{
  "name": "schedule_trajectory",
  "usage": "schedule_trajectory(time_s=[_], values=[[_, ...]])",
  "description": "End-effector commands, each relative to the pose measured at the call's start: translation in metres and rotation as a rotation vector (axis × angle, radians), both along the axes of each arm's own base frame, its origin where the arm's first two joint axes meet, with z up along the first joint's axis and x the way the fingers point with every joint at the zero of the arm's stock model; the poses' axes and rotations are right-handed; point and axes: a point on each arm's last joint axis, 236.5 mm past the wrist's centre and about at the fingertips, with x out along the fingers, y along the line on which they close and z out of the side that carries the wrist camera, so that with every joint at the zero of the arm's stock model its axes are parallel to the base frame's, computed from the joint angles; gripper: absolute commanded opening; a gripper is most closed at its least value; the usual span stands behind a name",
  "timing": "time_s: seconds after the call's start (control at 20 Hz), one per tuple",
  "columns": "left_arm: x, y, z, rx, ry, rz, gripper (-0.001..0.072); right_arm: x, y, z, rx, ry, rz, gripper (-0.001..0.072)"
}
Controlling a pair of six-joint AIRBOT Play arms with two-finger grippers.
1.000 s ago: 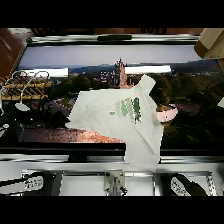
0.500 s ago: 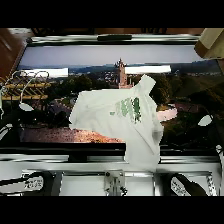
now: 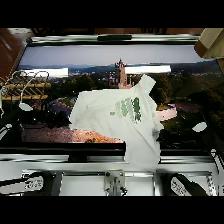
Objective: Fold the shirts.
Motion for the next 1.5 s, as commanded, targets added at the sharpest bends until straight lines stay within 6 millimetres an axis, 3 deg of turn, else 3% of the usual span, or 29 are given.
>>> schedule_trajectory(time_s=[0.0, 0.1, 0.35, 0.55, 0.6, 0.65, 0.7, 0.75, 0.9, 1.0, 1.25, 1.35, 1.45], values=[[0.002, -0.001, 0.006, -0.003, -0.014, 0.006, 0.0033, 0.033, 0.006, 0.007, 0.036, -0.138, -0.045, 0.0172], [0.007, 0.0, 0.014, 0.001, -0.043, 0.005, 0.0033, 0.045, 0.007, 0.016, 0.04, -0.194, -0.018, 0.0071], [0.031, 0.005, 0.053, 0.025, -0.173, 0.0, 0.0033, 0.108, -0.021, 0.07, -0.063, -0.393, 0.017, 0.007], [0.029, 0.001, 0.061, 0.014, -0.174, -0.02, 0.0033, 0.145, -0.04, 0.104, -0.131, -0.518, -0.025, 0.007], [0.026, 0.0, 0.06, 0.009, -0.163, -0.026, 0.0032, 0.144, -0.04, 0.102, -0.13, -0.508, -0.022, 0.0072], [0.025, 0.0, 0.059, 0.006, -0.158, -0.029, 0.0033, 0.139, -0.038, 0.098, -0.125, -0.484, -0.005, 0.0126], [0.023, -0.001, 0.059, 0.003, -0.151, -0.033, 0.0033, 0.13, -0.035, 0.093, -0.115, -0.447, 0.021, 0.0374], [0.02, -0.002, 0.058, -0.001, -0.144, -0.037, 0.0033, 0.119, -0.035, 0.087, -0.124, -0.407, 0.061, 0.0516], [0.011, -0.004, 0.056, -0.004, -0.115, -0.068, 0.0033, 0.072, -0.068, 0.063, -0.252, -0.217, 0.161, 0.0516], [0.004, -0.004, 0.055, -0.004, -0.096, -0.089, 0.0033, 0.061, -0.083, 0.058, -0.264, -0.173, 0.139, 0.0516], [0.004, -0.004, 0.055, -0.003, -0.097, -0.088, 0.0033, 0.014, -0.055, 0.032, -0.114, -0.086, 0.226, 0.0518], [0.004, -0.004, 0.055, -0.003, -0.096, -0.088, 0.0033, 0.017, -0.043, 0.022, -0.075, -0.127, 0.202, 0.0517], [0.004, -0.004, 0.055, -0.004, -0.094, -0.085, 0.0033, 0.027, -0.045, 0.017, -0.092, -0.164, 0.163, 0.0517]])
